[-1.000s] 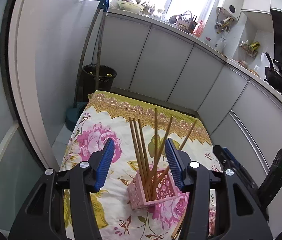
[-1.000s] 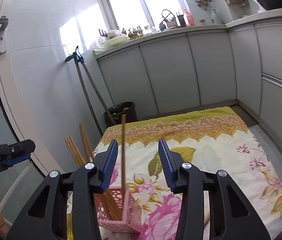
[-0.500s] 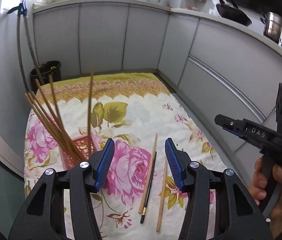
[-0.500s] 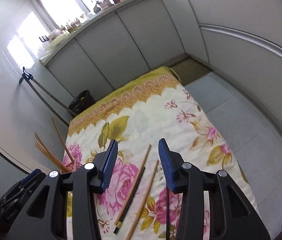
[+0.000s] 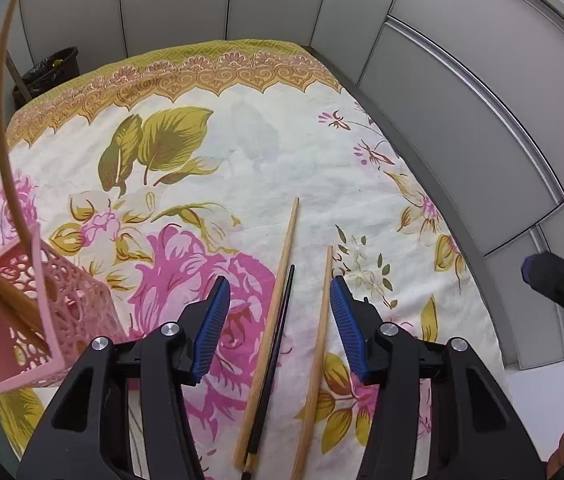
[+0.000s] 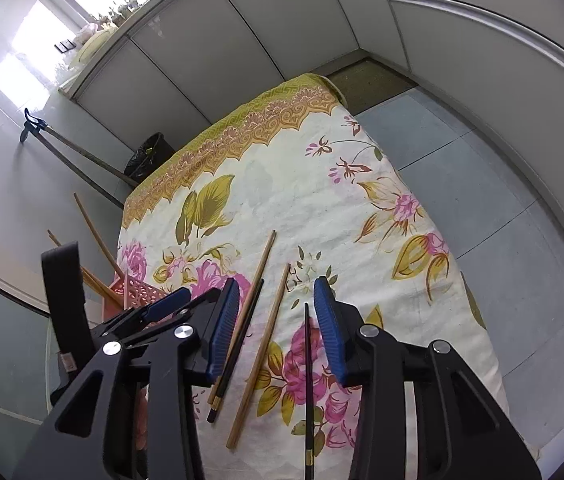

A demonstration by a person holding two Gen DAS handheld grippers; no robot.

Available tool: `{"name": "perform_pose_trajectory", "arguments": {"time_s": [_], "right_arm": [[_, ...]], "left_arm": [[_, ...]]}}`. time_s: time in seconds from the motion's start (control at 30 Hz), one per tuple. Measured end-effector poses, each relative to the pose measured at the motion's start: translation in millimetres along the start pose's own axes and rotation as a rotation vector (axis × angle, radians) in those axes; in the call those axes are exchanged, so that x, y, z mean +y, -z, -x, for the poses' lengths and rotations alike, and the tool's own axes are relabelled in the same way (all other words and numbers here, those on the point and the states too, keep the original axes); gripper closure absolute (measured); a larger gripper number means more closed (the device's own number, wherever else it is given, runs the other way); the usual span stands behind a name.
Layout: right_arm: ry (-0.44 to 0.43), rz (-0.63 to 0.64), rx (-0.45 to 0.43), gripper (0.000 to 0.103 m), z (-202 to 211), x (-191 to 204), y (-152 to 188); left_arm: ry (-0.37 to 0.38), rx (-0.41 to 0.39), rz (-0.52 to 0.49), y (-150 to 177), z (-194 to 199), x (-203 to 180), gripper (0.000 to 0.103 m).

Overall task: Organize utensils
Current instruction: 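Grasp a wooden chopstick from the pile with the left gripper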

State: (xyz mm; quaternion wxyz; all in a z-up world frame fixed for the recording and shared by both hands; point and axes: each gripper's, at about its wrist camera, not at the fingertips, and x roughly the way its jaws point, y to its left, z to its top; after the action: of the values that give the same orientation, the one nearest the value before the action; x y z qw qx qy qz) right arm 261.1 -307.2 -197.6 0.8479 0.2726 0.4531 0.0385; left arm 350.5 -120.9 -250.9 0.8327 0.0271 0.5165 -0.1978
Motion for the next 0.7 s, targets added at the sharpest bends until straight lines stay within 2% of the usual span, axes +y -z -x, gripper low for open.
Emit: {"name": "perform_pose_trajectory", "arguments": {"time_s": [0.17, 0.57, 0.7], "right_arm": [[-0.004, -0.004, 0.035, 0.069, -9, -4, 1], [-0.010, -0.013, 0.052, 0.069, -16, -7, 2], [-0.009, -0.013, 0.052, 0.069, -16, -7, 1]], "left_arm": [[-0.024, 0.072, 0.007, 3, -27, 4, 0.059], [-0.048, 0.146, -0.032, 11, -51, 5, 0.072], [-0.036, 0.147, -0.014, 9, -51, 9, 0.077]]}}
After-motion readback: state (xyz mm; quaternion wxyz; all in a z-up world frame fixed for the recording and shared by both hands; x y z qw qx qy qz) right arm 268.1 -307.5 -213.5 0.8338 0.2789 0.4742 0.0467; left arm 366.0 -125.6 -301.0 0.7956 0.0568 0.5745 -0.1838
